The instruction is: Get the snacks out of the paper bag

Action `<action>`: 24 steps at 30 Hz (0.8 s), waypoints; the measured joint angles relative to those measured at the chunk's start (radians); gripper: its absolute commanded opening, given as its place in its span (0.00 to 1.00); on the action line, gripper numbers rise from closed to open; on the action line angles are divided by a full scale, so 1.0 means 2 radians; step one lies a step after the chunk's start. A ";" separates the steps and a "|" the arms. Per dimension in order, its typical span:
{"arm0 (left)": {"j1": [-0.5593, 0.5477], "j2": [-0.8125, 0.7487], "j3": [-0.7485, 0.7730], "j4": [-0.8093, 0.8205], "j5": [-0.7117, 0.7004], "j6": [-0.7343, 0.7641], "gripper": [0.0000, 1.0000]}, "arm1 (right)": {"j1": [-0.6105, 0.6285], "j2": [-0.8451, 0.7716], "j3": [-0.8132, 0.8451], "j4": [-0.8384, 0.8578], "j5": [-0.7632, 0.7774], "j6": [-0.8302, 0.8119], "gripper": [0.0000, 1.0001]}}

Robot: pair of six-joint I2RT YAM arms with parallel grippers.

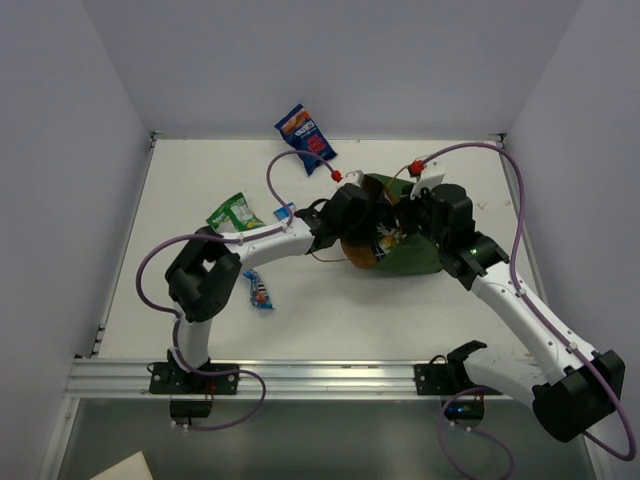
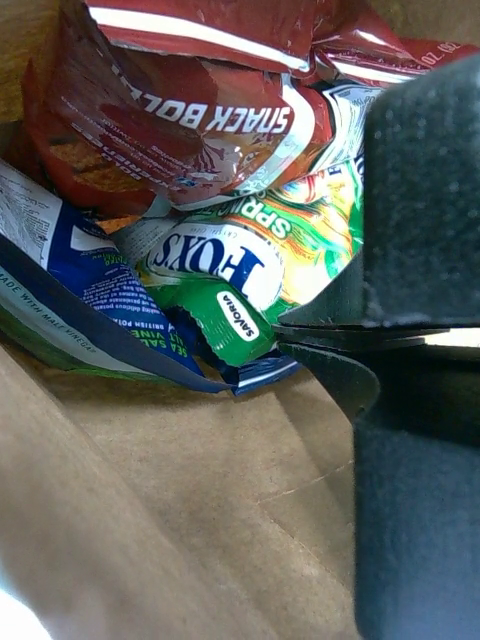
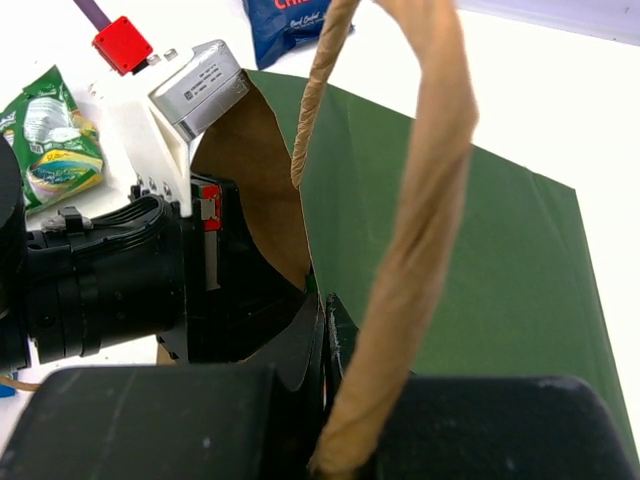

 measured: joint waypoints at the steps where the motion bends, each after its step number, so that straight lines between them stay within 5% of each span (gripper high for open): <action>1: 0.000 0.000 0.000 -0.001 0.000 0.001 0.00 | 0.000 0.000 0.000 0.000 0.001 0.000 0.00; 10: 0.016 -0.131 -0.031 -0.047 -0.030 0.053 0.00 | 0.001 0.000 0.000 0.000 0.026 0.006 0.00; 16: 0.081 -0.248 -0.082 -0.043 -0.036 0.071 0.00 | 0.001 0.000 0.000 0.000 0.039 0.009 0.00; 19: 0.093 -0.247 -0.095 -0.044 -0.016 0.071 0.31 | 0.001 0.000 0.000 0.000 0.039 0.010 0.00; 24: 0.053 -0.198 -0.090 -0.030 0.030 0.047 0.55 | 0.001 0.000 0.000 0.000 0.038 0.014 0.00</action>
